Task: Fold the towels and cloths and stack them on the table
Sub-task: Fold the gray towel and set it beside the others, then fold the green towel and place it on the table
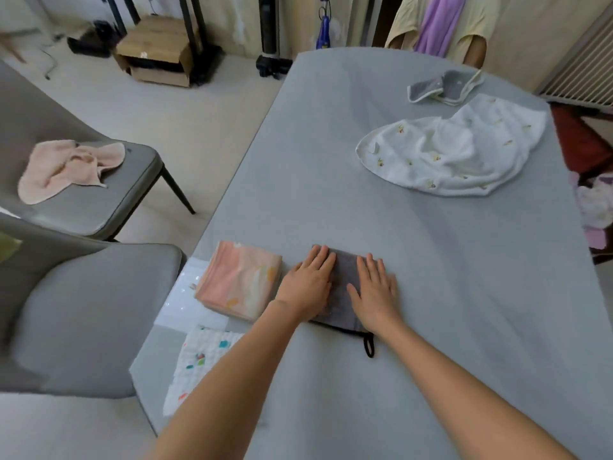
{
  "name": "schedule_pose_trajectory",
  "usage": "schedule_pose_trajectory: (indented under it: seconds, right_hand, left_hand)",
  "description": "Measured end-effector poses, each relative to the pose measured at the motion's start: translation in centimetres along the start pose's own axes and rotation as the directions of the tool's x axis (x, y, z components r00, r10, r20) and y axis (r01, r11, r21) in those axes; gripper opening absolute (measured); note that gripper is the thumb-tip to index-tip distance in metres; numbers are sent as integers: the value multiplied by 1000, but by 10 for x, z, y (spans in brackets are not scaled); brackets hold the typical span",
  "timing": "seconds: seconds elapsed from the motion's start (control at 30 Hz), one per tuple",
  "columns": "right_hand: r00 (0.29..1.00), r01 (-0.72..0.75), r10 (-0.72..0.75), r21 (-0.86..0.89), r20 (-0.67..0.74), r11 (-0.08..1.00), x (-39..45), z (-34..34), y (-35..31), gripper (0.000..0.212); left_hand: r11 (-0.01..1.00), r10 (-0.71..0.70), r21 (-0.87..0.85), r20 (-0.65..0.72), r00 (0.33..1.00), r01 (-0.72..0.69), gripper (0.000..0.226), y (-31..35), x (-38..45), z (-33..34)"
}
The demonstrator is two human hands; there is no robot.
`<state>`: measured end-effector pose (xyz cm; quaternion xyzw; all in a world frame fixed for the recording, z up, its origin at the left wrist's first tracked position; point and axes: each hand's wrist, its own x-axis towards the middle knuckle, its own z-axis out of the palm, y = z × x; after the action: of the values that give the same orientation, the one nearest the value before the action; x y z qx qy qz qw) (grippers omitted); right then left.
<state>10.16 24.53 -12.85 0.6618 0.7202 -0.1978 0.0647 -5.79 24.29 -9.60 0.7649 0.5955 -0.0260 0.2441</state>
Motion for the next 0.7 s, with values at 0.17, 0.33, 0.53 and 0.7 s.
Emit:
schedule_pose_trajectory:
  seconds: [0.17, 0.33, 0.53, 0.7]
  right_hand:
    - [970, 158, -140, 80, -197, 984, -18, -50, -13, 43]
    - [919, 393, -390, 165, -49, 905, -48, -71, -97, 31]
    - [805, 568, -583, 142, 106, 810, -76, -78, -238, 28]
    - [744, 644, -646, 73, 173, 762, -105, -57, -360, 25]
  left_hand:
    - [989, -120, -122, -293, 948, 87, 38, 13, -58, -49]
    - [937, -344, -184, -323, 882, 298, 32, -41, -148, -78]
    - [804, -594, -215, -256, 763, 554, 36, -138, -273, -104]
    - [709, -705, -214, -236, 669, 671, 37, -216, -386, -98]
